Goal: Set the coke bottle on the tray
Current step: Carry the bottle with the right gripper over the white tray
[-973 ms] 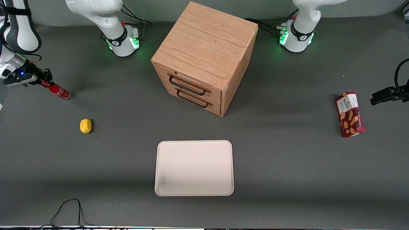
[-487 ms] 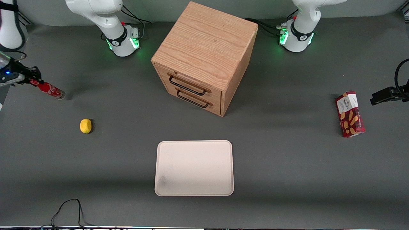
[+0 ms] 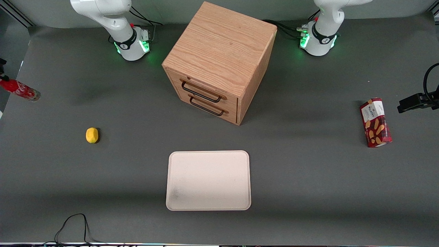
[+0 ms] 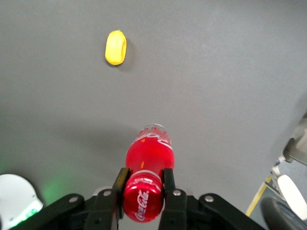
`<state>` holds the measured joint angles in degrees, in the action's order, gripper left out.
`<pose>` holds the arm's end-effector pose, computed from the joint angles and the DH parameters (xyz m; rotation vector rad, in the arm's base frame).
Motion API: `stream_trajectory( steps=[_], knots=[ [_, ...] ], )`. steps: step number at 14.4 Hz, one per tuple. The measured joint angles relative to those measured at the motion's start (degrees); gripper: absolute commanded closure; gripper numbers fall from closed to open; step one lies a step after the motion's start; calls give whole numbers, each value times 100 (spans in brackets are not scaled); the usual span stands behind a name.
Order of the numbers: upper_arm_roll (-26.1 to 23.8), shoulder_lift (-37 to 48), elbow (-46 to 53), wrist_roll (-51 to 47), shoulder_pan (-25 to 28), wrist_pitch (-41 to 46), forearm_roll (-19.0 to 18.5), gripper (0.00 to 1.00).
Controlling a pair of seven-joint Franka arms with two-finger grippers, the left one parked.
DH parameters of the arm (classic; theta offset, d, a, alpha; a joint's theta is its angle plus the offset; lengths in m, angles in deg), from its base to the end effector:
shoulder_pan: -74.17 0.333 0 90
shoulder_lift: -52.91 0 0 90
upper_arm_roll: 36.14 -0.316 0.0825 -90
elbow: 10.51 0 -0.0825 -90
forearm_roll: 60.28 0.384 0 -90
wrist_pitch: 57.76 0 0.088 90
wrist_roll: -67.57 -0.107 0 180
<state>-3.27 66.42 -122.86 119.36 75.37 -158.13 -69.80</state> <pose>0.4049 -0.2935 0.5568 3.0587 0.6123 -0.0466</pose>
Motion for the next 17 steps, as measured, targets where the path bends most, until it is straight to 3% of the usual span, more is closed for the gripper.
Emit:
stream_trajectory(
  steps=[4,7,11,17],
  knots=[
    [-110,-24,916,0,7,775,110,98],
    [-147,-312,1339,0,174,894,466,98],
    [-221,-1284,2291,-86,855,912,1138,98],
    [-367,-2987,4197,-1288,2035,1071,1853,100]
  ],
)
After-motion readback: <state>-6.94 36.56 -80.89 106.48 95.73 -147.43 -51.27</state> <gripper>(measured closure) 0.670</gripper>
